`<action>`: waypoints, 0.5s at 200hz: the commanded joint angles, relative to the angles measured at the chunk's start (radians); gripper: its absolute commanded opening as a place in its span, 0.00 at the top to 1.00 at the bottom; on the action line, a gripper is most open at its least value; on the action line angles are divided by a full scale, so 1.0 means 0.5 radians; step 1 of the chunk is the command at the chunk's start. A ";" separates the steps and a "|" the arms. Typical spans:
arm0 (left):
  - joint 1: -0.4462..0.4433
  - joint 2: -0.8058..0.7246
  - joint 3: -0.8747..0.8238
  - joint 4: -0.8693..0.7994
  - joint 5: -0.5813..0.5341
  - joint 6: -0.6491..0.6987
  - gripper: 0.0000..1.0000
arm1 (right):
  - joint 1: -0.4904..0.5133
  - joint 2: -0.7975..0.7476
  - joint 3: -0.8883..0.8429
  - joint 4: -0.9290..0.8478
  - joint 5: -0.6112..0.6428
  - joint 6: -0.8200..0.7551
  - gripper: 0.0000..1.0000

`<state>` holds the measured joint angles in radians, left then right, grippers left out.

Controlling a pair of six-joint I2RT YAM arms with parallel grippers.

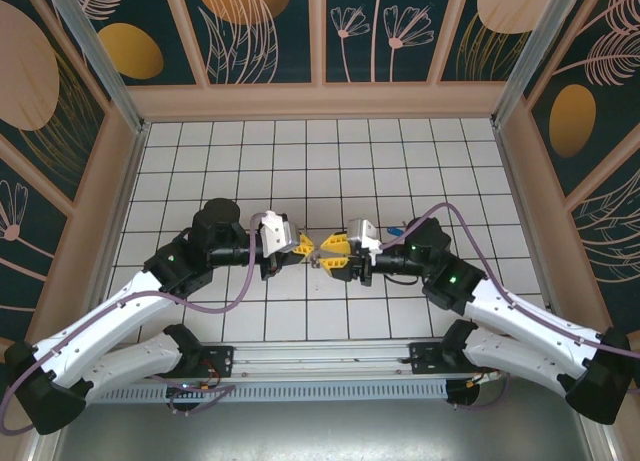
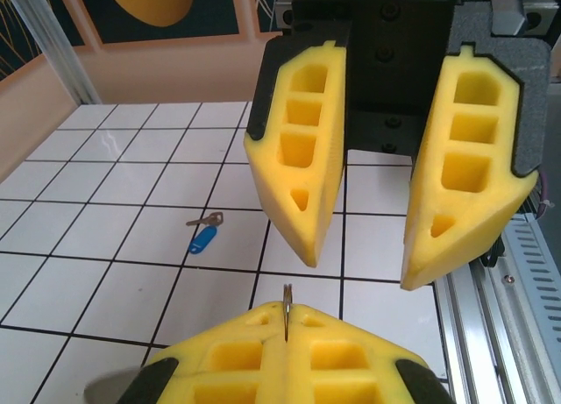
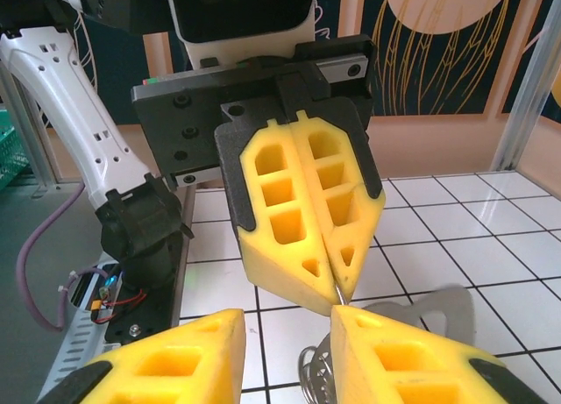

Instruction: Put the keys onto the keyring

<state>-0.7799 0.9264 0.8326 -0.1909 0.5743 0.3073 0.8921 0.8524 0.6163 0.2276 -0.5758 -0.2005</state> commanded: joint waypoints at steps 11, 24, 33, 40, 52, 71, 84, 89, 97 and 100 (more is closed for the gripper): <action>0.001 -0.034 0.051 0.044 0.021 0.027 1.00 | 0.014 0.050 0.103 0.048 0.082 0.033 0.68; -0.002 -0.034 0.051 0.042 0.018 0.030 1.00 | 0.014 0.089 0.132 0.029 0.107 0.023 0.68; -0.002 -0.036 0.053 0.038 0.015 0.032 1.00 | 0.013 0.107 0.140 0.024 0.123 0.021 0.68; -0.001 -0.037 0.052 0.038 0.015 0.030 1.00 | 0.014 0.117 0.145 0.021 0.132 0.021 0.68; -0.002 -0.040 0.050 0.035 0.011 0.028 1.00 | 0.013 0.118 0.148 0.012 0.154 0.015 0.68; -0.002 -0.045 0.050 0.041 0.007 0.030 1.00 | 0.014 0.116 0.145 -0.007 0.181 -0.001 0.67; -0.001 -0.049 0.050 0.044 0.003 0.031 1.00 | 0.013 0.136 0.153 -0.030 0.182 -0.015 0.66; -0.002 -0.053 0.050 0.044 0.006 0.033 1.00 | 0.014 0.147 0.157 -0.037 0.179 -0.016 0.67; -0.001 -0.052 0.050 0.045 0.006 0.031 1.00 | 0.014 0.164 0.163 -0.044 0.170 -0.019 0.67; 0.000 -0.053 0.050 0.044 0.007 0.031 1.00 | 0.012 0.170 0.165 -0.044 0.166 -0.019 0.66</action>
<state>-0.7799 0.9218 0.8326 -0.1909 0.5739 0.3073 0.8921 0.9154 0.6605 0.2188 -0.5079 -0.2024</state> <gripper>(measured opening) 0.044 0.335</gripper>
